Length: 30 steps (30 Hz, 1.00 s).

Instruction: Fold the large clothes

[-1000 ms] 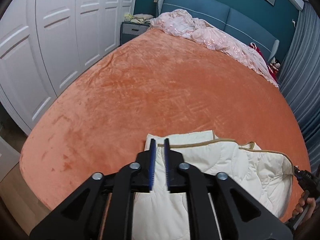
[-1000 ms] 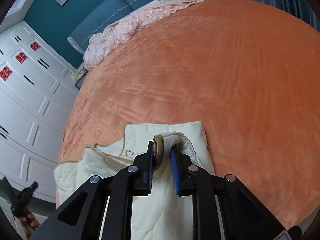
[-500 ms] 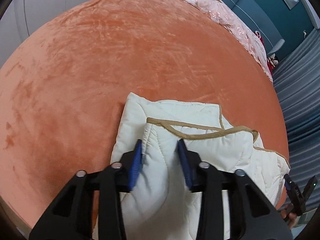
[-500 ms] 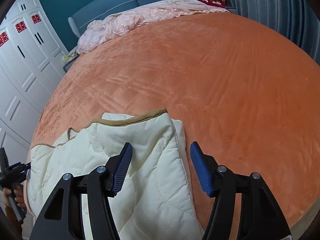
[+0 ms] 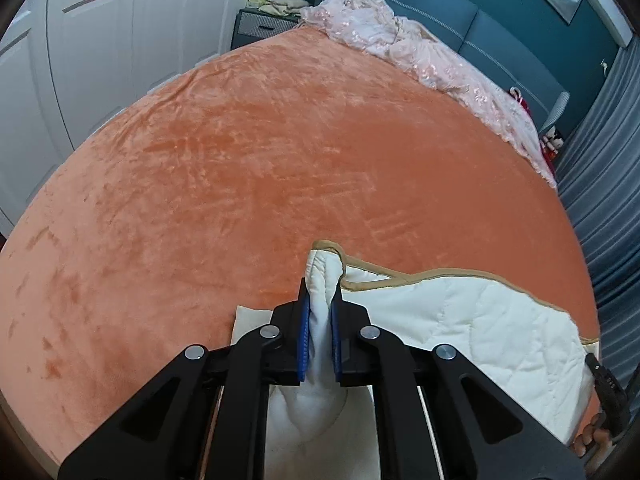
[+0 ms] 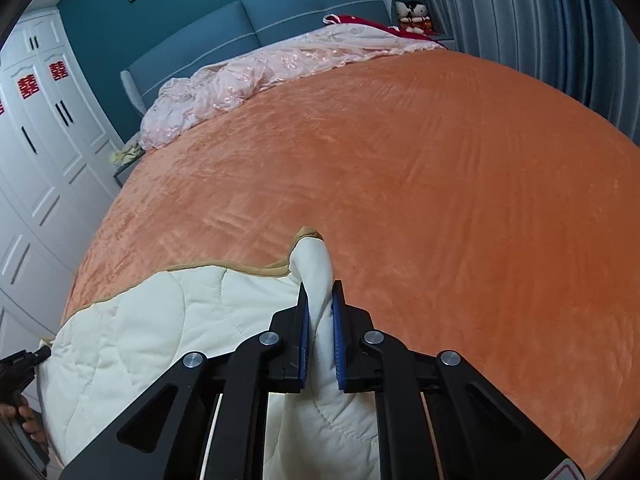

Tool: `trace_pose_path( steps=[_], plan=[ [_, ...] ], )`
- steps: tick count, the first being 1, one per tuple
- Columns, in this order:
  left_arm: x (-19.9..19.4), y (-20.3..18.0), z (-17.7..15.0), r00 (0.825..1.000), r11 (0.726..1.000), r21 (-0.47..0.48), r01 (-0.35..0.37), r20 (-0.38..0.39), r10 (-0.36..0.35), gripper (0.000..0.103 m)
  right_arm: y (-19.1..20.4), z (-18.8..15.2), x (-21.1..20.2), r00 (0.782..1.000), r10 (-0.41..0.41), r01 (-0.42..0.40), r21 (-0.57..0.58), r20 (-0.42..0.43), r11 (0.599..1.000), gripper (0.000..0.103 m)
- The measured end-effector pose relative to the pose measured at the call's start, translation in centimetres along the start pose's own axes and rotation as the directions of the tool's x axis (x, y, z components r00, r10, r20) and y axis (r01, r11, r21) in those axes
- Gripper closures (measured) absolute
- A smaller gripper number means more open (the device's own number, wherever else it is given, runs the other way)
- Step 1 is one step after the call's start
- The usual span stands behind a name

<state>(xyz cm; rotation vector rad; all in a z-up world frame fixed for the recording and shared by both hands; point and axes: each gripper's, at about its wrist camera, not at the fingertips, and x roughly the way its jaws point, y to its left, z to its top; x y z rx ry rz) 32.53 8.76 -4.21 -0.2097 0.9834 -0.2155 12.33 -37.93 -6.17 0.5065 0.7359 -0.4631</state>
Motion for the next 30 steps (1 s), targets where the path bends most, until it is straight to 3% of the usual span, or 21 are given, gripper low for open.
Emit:
trace_pose_path(
  steps=[5, 9, 19, 22, 25, 26, 27, 30],
  plan=[
    [5.5, -0.2, -2.0, 0.99, 0.99, 0.072, -0.121, -0.059, 0.126, 0.095, 0.0, -1.6, 4.2, 0.993, -0.093, 0.089, -0.056, -0.07, 0.994, 0.094],
    [7.6, 1.0, -3.3, 0.989, 0.991, 0.069, -0.119, -0.079, 0.124, 0.092, -1.1, -3.1, 6.5, 0.989, -0.093, 0.089, -0.037, -0.114, 0.995, 0.094],
    [9.5, 0.4, -5.0, 0.981, 0.974, 0.115, -0.195, 0.017, 0.194, 0.083, 0.2, -5.0, 8.7, 0.986, -0.156, 0.148, -0.111, -0.064, 0.983, 0.088],
    [9.4, 0.5, -4.9, 0.98, 0.974, 0.106, -0.199, 0.02, 0.198, 0.079, 0.3, -4.9, 8.8, 0.986, -0.157, 0.15, -0.111, -0.062, 0.982, 0.087],
    [9.0, 0.8, -4.4, 0.973, 0.97, 0.089, -0.228, 0.005, 0.229, 0.066, -0.3, -4.2, 8.2, 0.985, -0.152, 0.146, -0.077, -0.081, 0.986, 0.085],
    [8.5, 0.8, -4.0, 0.97, 0.967, 0.086, -0.242, -0.002, 0.243, 0.063, -0.4, -3.6, 7.5, 0.981, -0.178, 0.174, -0.058, -0.077, 0.983, 0.079],
    [7.5, 0.7, -3.5, 0.966, 0.962, 0.081, -0.259, 0.003, 0.26, 0.063, -0.7, -3.0, 6.0, 0.979, -0.2, 0.199, -0.024, -0.044, 0.98, 0.073],
    [3.8, -0.2, -2.3, 0.955, 0.954, 0.077, -0.291, 0.073, 0.286, 0.065, 0.0, -1.8, 1.2, 0.972, -0.221, 0.221, 0.014, 0.082, 0.975, 0.07]
  ],
)
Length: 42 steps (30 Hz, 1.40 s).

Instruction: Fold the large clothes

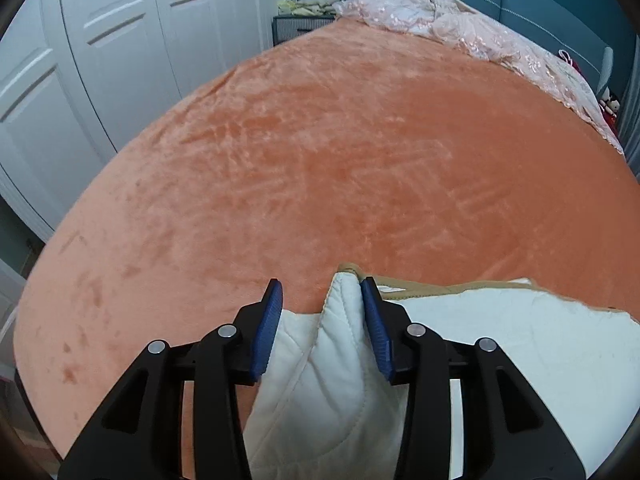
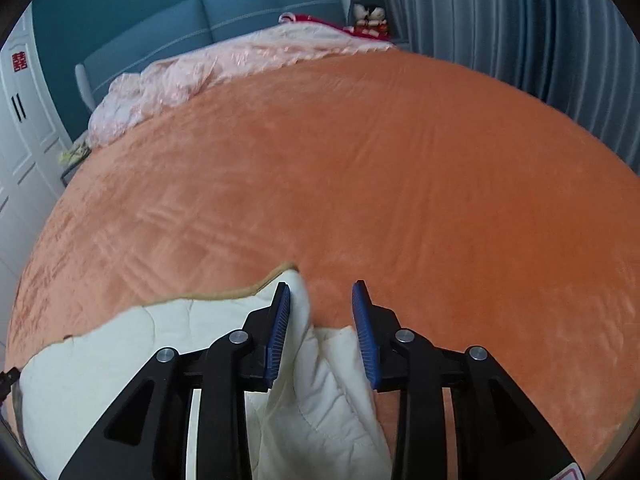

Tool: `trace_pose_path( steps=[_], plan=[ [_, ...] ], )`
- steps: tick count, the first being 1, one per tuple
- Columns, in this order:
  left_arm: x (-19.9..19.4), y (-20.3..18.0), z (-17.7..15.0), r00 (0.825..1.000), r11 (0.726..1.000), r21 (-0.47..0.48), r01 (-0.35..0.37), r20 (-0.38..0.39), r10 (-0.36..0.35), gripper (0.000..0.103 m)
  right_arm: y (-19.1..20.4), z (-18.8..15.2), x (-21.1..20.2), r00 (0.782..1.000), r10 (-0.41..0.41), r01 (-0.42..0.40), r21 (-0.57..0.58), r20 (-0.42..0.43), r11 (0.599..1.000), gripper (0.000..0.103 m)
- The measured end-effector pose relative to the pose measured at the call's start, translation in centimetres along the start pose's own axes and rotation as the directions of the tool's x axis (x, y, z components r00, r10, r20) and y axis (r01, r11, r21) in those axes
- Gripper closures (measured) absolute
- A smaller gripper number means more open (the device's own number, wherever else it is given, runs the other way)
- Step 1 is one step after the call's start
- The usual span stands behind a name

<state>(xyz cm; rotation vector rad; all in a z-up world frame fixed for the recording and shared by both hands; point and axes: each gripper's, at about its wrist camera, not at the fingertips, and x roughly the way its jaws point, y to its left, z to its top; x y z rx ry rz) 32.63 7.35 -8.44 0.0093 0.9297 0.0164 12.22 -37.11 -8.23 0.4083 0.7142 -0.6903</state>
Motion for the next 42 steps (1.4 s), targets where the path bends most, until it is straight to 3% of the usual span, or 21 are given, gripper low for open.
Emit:
trace_pose_path(
  steps=[2, 5, 8, 10, 12, 15, 20, 23, 30, 42],
  plan=[
    [-2.6, -0.9, 1.1, 0.999, 1.0, 0.003, -0.004, 0.049, 0.004, 0.066, 2.0, 0.6, -2.1, 0.998, 0.052, -0.05, -0.051, 0.027, 0.997, 0.069],
    [-5.1, -4.5, 2.2, 0.996, 0.998, 0.017, 0.058, 0.073, -0.059, 0.066, 7.3, 0.0, -3.2, 0.985, 0.17, -0.169, -0.182, -0.011, 0.969, 0.07],
    [-4.9, -9.6, 1.6, 0.979, 0.977, 0.072, 0.202, -0.006, -0.202, 0.066, 12.8, -2.1, -2.3, 0.94, 0.308, -0.338, -0.27, -0.148, 0.902, 0.076],
    [-3.1, -12.6, 0.6, 0.97, 0.966, 0.109, 0.235, -0.083, -0.227, 0.066, 15.5, -3.5, -1.2, 0.922, 0.323, -0.379, -0.322, -0.214, 0.868, 0.077],
    [-1.2, -14.6, -0.8, 0.968, 0.963, 0.141, 0.231, -0.129, -0.213, 0.067, 17.2, -4.9, 0.4, 0.915, 0.307, -0.387, -0.352, -0.263, 0.852, 0.084],
    [1.2, -16.1, -2.7, 0.97, 0.965, 0.162, 0.208, -0.161, -0.182, 0.068, 17.9, -6.2, 2.8, 0.909, 0.275, -0.379, -0.345, -0.314, 0.859, 0.086],
    [2.7, -17.5, -5.1, 0.986, 0.961, 0.227, 0.158, -0.081, -0.143, 0.067, 18.1, -8.0, 5.3, 0.901, 0.279, -0.385, -0.313, -0.332, 0.868, 0.089],
    [2.7, -18.2, -5.9, 0.993, 0.961, 0.249, 0.122, -0.031, -0.118, 0.066, 18.4, -8.6, 6.3, 0.908, 0.282, -0.379, -0.319, -0.31, 0.869, 0.09],
    [3.1, -17.6, -6.1, 0.986, 0.965, 0.208, 0.159, 0.017, -0.166, 0.065, 18.4, -8.9, 7.3, 0.904, 0.31, -0.395, -0.302, -0.295, 0.867, 0.09],
    [3.5, -17.6, -6.4, 0.984, 0.968, 0.193, 0.158, 0.05, -0.171, 0.065, 18.2, -9.1, 7.9, 0.902, 0.341, -0.409, -0.269, -0.267, 0.872, 0.092]
  ],
)
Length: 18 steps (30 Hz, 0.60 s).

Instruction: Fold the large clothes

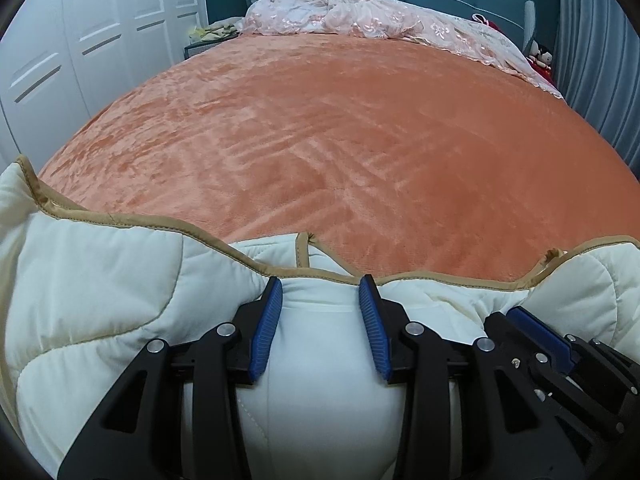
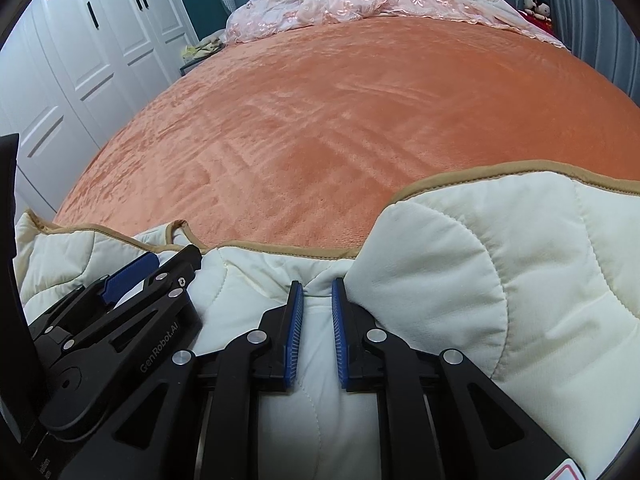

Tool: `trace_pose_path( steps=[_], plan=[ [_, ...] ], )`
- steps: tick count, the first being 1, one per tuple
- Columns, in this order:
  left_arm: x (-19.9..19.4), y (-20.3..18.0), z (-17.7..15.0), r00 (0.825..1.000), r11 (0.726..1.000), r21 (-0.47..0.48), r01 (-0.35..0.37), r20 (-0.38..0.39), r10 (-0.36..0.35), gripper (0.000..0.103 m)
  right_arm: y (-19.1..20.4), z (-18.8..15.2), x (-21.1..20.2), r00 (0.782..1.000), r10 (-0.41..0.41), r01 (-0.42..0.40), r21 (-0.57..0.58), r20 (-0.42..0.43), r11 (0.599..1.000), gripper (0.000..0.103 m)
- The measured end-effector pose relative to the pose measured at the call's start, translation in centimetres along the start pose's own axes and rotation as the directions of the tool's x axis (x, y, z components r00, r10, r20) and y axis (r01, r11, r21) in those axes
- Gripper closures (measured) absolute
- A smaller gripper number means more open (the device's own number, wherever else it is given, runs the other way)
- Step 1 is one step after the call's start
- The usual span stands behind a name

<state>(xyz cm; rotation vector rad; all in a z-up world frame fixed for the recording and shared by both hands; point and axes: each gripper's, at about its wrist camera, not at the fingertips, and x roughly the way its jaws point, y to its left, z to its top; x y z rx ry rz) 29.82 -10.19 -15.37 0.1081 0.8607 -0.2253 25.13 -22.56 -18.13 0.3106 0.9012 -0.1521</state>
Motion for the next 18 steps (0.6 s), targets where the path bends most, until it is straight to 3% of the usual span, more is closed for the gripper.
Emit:
trace_pose_path(
  steps=[8, 12, 15, 18],
  plan=[
    [0.0, -0.2, 0.0, 1.0, 1.0, 0.006, -0.011, -0.006, 0.011, 0.064, -0.2, 0.0, 0.0, 1.0, 0.006, -0.006, 0.009, 0.006, 1.0, 0.093],
    [-0.1, -0.3, 0.8, 0.999, 1.0, 0.025, -0.015, -0.052, 0.016, 0.063, -0.1, 0.7, -0.4, 0.999, -0.007, 0.007, 0.01, -0.033, 1.0, 0.093],
    [-1.7, -0.3, 1.3, 0.995, 0.997, 0.067, -0.026, -0.098, 0.032, 0.059, 0.5, 1.0, -3.0, 0.996, -0.063, 0.064, 0.025, -0.056, 0.998, 0.09],
    [-5.4, 1.7, 0.7, 0.995, 1.0, 0.02, 0.004, -0.095, -0.003, 0.055, 0.4, -0.6, -7.6, 0.999, 0.032, -0.029, 0.102, -0.033, 0.994, 0.084]
  ],
)
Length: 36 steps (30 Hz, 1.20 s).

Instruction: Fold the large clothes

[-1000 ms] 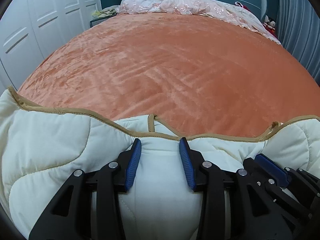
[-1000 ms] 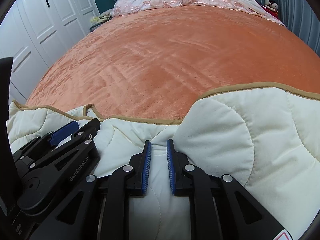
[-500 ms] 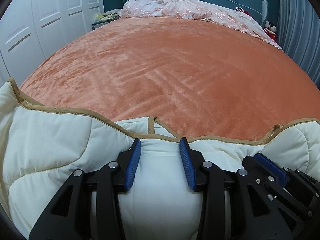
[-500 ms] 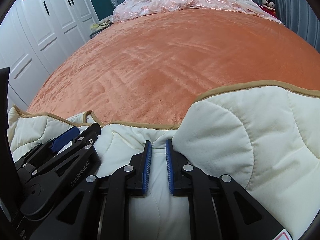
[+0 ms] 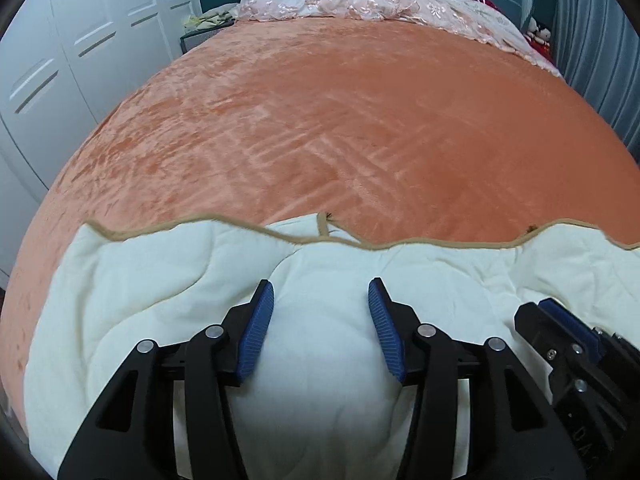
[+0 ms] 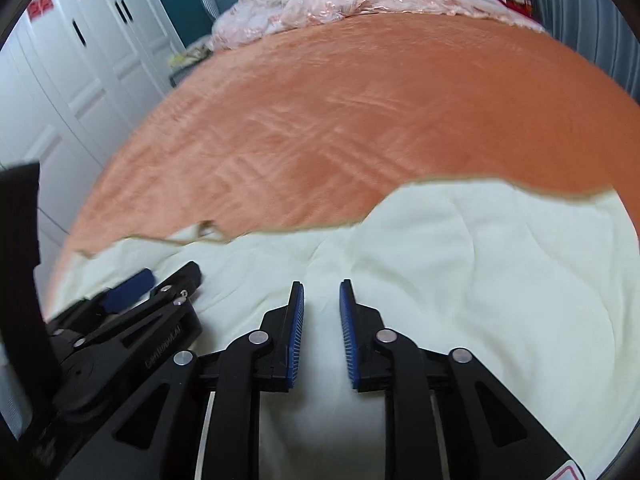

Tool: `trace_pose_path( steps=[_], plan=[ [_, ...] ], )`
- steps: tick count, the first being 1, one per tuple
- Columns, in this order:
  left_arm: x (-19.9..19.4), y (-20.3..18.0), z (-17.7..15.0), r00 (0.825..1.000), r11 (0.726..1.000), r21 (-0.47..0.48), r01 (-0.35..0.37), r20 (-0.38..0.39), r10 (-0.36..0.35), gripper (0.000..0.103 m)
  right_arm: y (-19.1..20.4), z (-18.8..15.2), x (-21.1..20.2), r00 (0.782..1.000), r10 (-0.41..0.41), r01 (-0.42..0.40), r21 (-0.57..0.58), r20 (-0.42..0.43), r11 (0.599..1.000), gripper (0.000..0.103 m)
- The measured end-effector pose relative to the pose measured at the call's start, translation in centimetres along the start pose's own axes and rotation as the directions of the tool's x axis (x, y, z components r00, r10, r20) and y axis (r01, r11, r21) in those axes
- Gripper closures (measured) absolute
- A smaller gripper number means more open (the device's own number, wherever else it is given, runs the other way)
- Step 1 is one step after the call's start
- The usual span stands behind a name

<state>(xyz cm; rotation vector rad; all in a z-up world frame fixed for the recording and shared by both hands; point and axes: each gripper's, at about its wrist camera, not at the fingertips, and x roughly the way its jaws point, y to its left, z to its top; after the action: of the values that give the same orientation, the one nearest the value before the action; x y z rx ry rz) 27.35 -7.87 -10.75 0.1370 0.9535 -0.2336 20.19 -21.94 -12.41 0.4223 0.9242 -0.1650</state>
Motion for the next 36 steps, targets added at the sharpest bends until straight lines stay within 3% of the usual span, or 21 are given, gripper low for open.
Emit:
trace_pose_path(
  steps=[5, 10, 12, 18, 20, 23, 25, 26, 27, 32, 34, 36],
  plan=[
    [-3.9, 4.7, -4.0, 0.999, 0.997, -0.071, 0.024, -0.029, -0.026, 0.054, 0.7, -4.3, -4.6, 0.999, 0.038, -0.038, -0.015, 0.001, 0.999, 0.084],
    [-5.8, 6.8, -7.7, 0.999, 0.996, -0.081, 0.026, -0.032, -0.029, 0.054, 0.8, -8.4, -4.8, 0.998, 0.029, -0.031, -0.035, -0.064, 0.999, 0.085],
    [-6.2, 7.2, -8.5, 0.999, 0.997, -0.076, 0.027, -0.024, -0.029, 0.054, 0.7, -9.4, -5.1, 0.998, 0.011, -0.013, -0.049, -0.056, 0.999, 0.091],
    [-7.0, 9.1, -9.8, 1.0, 0.996, -0.084, -0.004, -0.012, 0.003, 0.053, -2.6, -9.8, -7.5, 0.995, -0.097, 0.096, -0.022, -0.014, 0.995, 0.094],
    [-7.1, 9.9, -10.2, 1.0, 0.995, -0.096, -0.004, -0.008, 0.003, 0.053, -4.6, -10.2, -7.9, 0.994, -0.106, 0.106, 0.018, -0.018, 0.994, 0.103],
    [-7.9, 10.8, -10.9, 0.999, 0.994, -0.096, -0.051, 0.0, 0.051, 0.053, -5.8, -10.7, -8.4, 0.993, -0.113, 0.113, 0.027, -0.03, 0.993, 0.103],
    [-8.6, 12.0, -11.3, 0.999, 0.99, -0.132, -0.047, -0.006, 0.047, 0.053, -4.4, -10.8, -9.1, 0.984, -0.176, 0.175, -0.018, -0.022, 0.984, 0.103],
    [-8.9, 12.7, -11.5, 0.999, 0.987, -0.157, -0.032, -0.011, 0.03, 0.053, -3.5, -10.8, -9.5, 0.983, -0.181, 0.181, -0.036, -0.015, 0.983, 0.096],
    [-9.2, 13.3, -11.7, 1.0, 0.983, -0.18, -0.024, -0.017, 0.021, 0.053, -2.5, -10.8, -9.9, 0.989, -0.15, 0.149, -0.045, -0.013, 0.988, 0.091],
    [-11.9, 16.0, -12.6, 1.0, 0.957, -0.289, -0.003, -0.016, -0.001, 0.055, 3.0, -11.1, -9.7, 0.999, 0.002, -0.008, -0.099, -0.053, 0.995, 0.091],
    [-12.9, 17.3, -13.1, 1.0, 0.94, -0.341, -0.001, -0.019, -0.006, 0.05, 4.5, -11.6, -8.6, 0.997, 0.012, -0.023, -0.126, -0.082, 0.992, 0.091],
    [-13.9, 18.7, -13.6, 1.0, 0.92, -0.392, 0.002, -0.01, -0.006, 0.036, 5.1, -12.3, -7.3, 0.993, 0.0, -0.016, -0.14, -0.114, 0.99, 0.091]
  ],
)
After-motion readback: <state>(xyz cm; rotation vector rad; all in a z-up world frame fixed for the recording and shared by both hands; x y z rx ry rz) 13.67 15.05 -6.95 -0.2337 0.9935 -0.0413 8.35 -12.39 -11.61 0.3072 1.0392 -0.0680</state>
